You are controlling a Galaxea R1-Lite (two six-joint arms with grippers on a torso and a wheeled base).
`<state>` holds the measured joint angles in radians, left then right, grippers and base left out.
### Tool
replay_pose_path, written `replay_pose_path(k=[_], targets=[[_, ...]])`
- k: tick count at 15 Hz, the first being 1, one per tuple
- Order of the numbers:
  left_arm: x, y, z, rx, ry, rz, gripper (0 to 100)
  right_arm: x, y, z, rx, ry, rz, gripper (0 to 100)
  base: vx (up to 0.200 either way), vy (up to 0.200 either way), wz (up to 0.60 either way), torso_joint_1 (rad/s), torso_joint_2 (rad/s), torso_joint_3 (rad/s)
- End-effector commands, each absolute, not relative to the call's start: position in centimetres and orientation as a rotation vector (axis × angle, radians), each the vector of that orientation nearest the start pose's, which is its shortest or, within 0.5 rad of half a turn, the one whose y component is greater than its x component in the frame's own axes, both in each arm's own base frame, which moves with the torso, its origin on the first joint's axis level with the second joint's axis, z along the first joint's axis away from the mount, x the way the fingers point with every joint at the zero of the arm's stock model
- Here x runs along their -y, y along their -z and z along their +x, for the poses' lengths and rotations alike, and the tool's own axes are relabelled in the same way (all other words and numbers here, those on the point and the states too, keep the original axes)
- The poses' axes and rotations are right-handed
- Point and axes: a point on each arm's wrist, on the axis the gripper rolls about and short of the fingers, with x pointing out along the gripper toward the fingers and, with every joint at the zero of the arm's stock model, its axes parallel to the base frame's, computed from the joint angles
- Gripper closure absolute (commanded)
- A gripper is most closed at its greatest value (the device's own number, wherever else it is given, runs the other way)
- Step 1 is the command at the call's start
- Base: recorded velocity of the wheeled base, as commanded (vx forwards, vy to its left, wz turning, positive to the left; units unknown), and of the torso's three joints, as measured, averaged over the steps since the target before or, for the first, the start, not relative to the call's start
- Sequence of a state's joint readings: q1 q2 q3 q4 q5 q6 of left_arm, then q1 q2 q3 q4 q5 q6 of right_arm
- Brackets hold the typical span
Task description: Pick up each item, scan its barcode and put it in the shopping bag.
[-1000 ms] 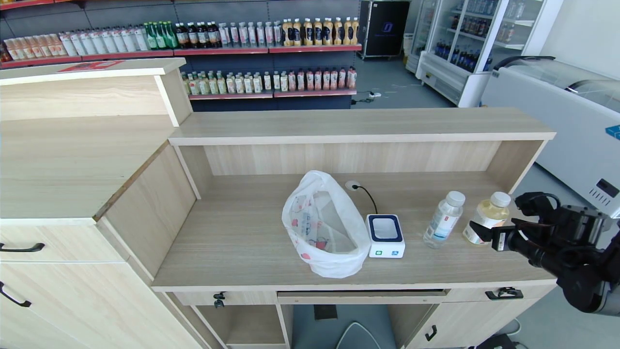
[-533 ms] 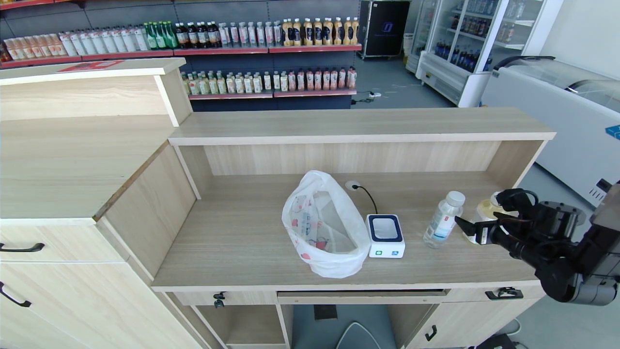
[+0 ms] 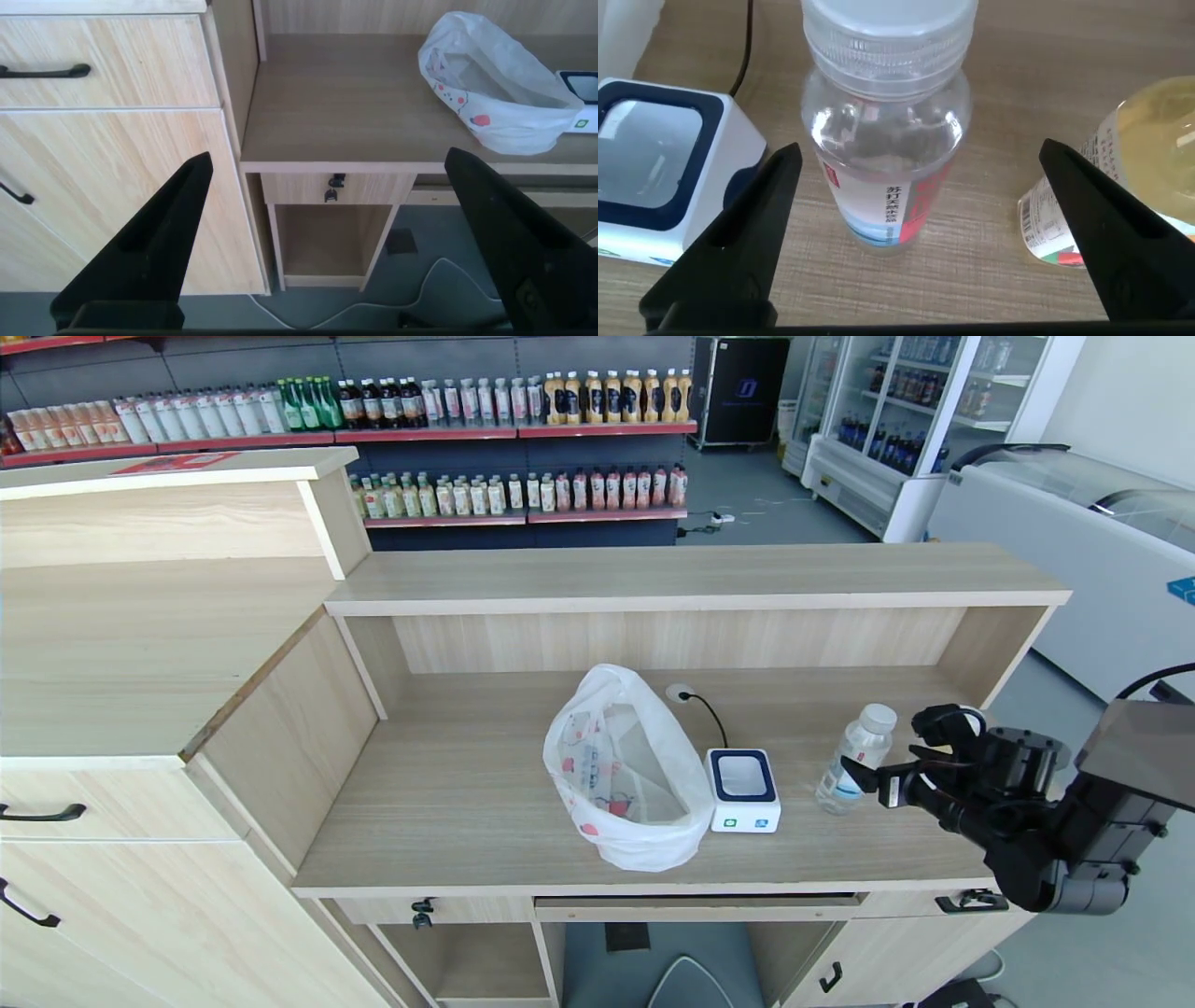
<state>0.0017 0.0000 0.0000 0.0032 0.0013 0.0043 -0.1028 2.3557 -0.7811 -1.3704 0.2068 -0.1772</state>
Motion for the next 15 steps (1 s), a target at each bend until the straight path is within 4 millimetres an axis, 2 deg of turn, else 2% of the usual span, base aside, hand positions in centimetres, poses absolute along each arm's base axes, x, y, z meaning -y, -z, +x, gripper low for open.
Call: replay_pose_path(k=[1,7,15], targets=[[0.0,-7.5,-2.3,-0.005,-0.003,0.005,0,3.5,-1.1,39.5,-0.184,-0.125,-0.147,0,0.0,0.0,0.0,0.0,0.0,0.0],[0.0,-7.5,-2.3,-0.005,-0.003,0.005,0,1.7,-0.1,40.6,-0.176,-0.171,-0.152,0,0.0,0.0,0.0,0.0,0.0,0.0],[0.0,-7.5,-2.3,-0.005,-0.003,0.005,0,1.8,0.2,42.0,-0.146,-0.172,-0.2,0,0.0,0.0,0.0,0.0,0.0,0.0]])
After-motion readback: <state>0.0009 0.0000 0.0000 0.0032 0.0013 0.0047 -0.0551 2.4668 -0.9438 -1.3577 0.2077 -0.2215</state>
